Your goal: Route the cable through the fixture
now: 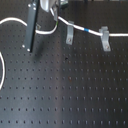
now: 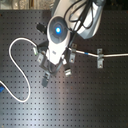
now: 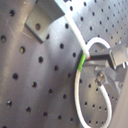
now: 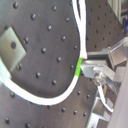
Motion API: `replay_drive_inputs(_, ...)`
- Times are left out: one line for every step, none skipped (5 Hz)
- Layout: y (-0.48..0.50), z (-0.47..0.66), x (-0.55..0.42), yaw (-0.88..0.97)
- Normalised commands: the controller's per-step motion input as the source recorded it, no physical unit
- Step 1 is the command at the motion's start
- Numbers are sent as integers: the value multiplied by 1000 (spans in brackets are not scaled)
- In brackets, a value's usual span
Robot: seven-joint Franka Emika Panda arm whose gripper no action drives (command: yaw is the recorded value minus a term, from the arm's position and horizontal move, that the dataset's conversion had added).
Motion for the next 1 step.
replay_drive_inputs(26, 31, 40, 80)
